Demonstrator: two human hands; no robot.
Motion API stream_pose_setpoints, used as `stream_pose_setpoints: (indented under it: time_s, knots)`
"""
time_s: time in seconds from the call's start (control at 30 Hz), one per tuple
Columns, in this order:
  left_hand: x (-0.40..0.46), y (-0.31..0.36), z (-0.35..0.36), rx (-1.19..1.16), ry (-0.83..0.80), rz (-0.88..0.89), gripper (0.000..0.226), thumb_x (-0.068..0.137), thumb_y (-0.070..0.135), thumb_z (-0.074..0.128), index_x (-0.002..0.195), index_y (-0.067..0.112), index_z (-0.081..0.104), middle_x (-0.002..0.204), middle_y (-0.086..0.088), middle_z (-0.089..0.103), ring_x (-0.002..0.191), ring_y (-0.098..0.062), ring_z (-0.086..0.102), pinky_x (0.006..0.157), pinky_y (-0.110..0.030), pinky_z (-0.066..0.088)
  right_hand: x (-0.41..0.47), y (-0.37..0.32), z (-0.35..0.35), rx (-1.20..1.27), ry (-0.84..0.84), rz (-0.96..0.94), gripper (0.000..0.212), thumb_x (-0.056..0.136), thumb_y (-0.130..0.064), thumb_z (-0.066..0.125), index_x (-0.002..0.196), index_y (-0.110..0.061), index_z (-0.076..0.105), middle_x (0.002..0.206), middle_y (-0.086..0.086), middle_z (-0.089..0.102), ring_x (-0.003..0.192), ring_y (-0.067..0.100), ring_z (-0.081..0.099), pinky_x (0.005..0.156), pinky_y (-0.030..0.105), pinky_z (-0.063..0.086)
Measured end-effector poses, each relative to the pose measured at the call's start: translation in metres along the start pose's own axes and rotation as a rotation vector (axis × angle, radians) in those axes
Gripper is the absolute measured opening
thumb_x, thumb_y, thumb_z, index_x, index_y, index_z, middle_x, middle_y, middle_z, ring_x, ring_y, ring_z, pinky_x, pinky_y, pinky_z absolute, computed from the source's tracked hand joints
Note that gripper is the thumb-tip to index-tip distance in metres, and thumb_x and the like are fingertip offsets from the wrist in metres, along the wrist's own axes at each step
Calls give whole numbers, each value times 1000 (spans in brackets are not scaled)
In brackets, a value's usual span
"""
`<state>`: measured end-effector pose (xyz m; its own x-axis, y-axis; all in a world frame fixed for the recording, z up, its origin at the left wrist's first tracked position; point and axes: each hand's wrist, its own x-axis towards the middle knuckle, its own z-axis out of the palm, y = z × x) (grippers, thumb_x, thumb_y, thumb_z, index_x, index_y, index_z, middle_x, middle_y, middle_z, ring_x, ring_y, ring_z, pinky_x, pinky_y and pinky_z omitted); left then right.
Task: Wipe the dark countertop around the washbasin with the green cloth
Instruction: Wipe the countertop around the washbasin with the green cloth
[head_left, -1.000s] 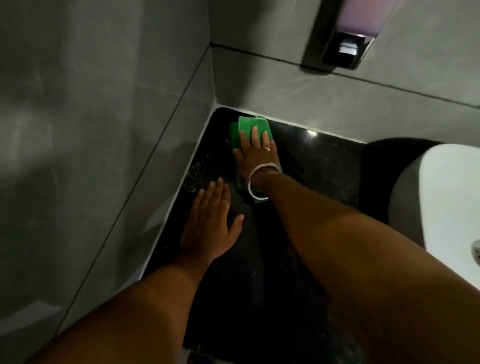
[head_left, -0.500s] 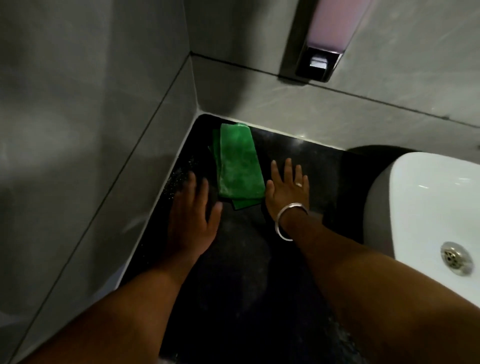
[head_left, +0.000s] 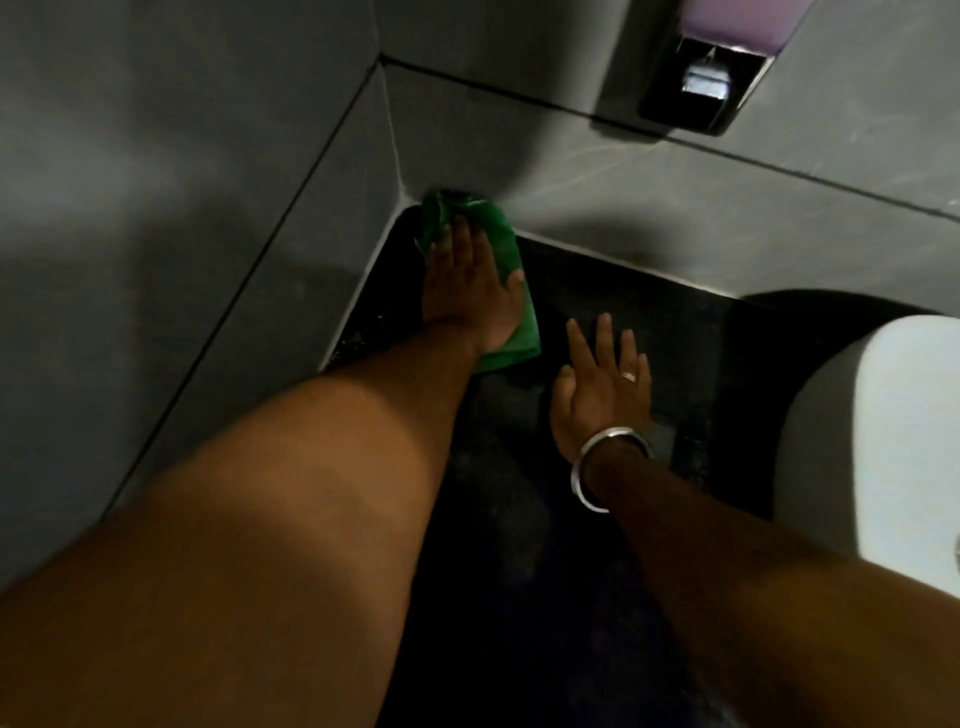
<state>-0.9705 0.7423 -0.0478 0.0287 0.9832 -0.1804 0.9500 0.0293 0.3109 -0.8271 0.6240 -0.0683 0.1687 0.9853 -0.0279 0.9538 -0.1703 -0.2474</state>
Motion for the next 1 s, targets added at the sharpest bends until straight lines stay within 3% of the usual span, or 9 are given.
stream_pose_setpoints:
  time_s: [0.17, 0.27, 0.43, 0.6, 0.67, 0.73, 0.83, 1.0]
  knots:
    - [-98, -83, -17, 103, 49, 2, 73, 98, 45, 28, 153, -2, 16, 161, -25, 15, 149, -37, 18, 122, -46, 13, 0, 0, -1, -3, -39, 19, 65, 85, -42, 30, 149, -31, 27, 161, 8, 17, 148, 32, 10, 118, 48, 5]
    - [-170, -79, -1, 106, 51, -67, 72, 95, 38, 32, 150, -7, 23, 158, -28, 22, 147, -42, 24, 120, -50, 17, -1, -3, -5, -17, -63, 22, 67, 84, -45, 30, 149, -30, 25, 161, 9, 16, 148, 33, 10, 119, 49, 6]
    - [-110, -64, -1, 145, 11, -79, 76, 96, 41, 32, 152, -7, 12, 161, -28, 11, 150, -40, 11, 122, -50, 10, -4, -3, -5, -16, -65, 34, 70, 82, -44, 35, 149, -29, 26, 161, 10, 17, 147, 33, 10, 119, 50, 7]
    - [-35, -58, -28, 98, 5, -120, 86, 95, 56, 36, 153, -3, 13, 163, -23, 11, 151, -37, 8, 122, -49, 8, 1, -20, -8, 30, -44, -12, 70, 80, -43, 38, 148, -28, 31, 160, 11, 21, 146, 34, 14, 118, 49, 8]
    - [-59, -73, -25, 95, 39, -70, 85, 94, 54, 34, 152, -5, 16, 161, -25, 16, 150, -38, 14, 122, -49, 14, 5, -24, -7, 33, -51, -6, 70, 81, -43, 38, 149, -28, 30, 160, 11, 19, 146, 34, 13, 118, 49, 8]
    - [-154, -90, -16, 136, 106, -43, 80, 95, 50, 30, 150, -6, 22, 158, -28, 23, 146, -41, 25, 120, -50, 21, -15, -14, -13, 21, -82, -55, 70, 81, -43, 38, 149, -28, 28, 161, 11, 18, 147, 34, 12, 119, 50, 8]
    - [-255, -125, -1, 184, 71, 23, 75, 99, 48, 32, 150, -5, 25, 158, -26, 26, 145, -39, 30, 119, -49, 26, -12, -11, -10, 3, -84, -39, 70, 82, -42, 40, 149, -27, 27, 161, 12, 16, 147, 35, 11, 119, 51, 7]
    - [-225, -119, -1, 227, 64, 33, 81, 95, 53, 30, 149, -7, 26, 157, -28, 26, 145, -42, 29, 117, -53, 26, -5, -7, -14, -12, -91, 11, 70, 85, -41, 42, 151, -27, 23, 161, 13, 13, 147, 35, 8, 119, 52, 6]
